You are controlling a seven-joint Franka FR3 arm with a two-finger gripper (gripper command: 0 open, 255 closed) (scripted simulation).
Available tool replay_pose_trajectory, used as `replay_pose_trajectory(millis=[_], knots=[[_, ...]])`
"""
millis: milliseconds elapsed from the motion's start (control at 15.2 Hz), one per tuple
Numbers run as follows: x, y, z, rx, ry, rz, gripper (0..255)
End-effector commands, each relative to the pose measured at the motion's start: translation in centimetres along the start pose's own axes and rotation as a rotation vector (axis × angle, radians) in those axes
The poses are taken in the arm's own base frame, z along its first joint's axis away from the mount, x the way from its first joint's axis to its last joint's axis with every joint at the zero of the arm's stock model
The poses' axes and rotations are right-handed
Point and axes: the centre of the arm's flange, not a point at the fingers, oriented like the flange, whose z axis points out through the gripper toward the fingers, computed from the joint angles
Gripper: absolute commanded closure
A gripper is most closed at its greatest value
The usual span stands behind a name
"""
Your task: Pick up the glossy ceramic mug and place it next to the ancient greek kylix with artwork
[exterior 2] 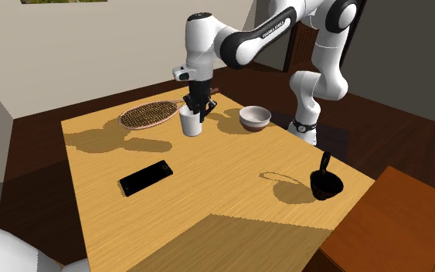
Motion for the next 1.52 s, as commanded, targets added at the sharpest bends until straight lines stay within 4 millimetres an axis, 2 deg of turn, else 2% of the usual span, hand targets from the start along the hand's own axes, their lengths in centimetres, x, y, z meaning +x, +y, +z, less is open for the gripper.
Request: replay_pose_trajectory(millis=[0, 1386, 1452], knots=[[0.0, 0.1, -1.1, 0.000, 0.000, 0.000, 255], [0.2, 0.6, -12.0, 0.000, 0.000, 0.000, 255], [-0.2, -0.6, -12.1, 0.000, 0.000, 0.000, 255]])
